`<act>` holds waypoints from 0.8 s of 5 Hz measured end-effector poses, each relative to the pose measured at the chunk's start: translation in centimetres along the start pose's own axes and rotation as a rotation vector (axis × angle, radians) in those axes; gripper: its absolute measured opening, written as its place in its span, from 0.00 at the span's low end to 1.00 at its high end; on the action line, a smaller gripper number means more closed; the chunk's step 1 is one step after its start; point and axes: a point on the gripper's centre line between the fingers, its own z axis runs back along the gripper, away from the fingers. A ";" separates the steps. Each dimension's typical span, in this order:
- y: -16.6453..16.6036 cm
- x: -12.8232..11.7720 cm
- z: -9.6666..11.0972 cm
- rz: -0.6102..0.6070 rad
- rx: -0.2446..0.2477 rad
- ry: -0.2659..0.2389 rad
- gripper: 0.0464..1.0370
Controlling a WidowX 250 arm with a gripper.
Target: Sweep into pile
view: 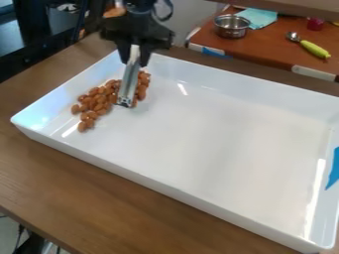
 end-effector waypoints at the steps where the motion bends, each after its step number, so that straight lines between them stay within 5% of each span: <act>1: -3.0 -2.0 2.3 -0.013 -0.124 0.111 0.29; 2: -5.9 -2.4 4.6 -0.016 -0.190 0.169 0.29; 4: -6.2 -2.5 0.3 -0.048 -0.058 0.090 0.29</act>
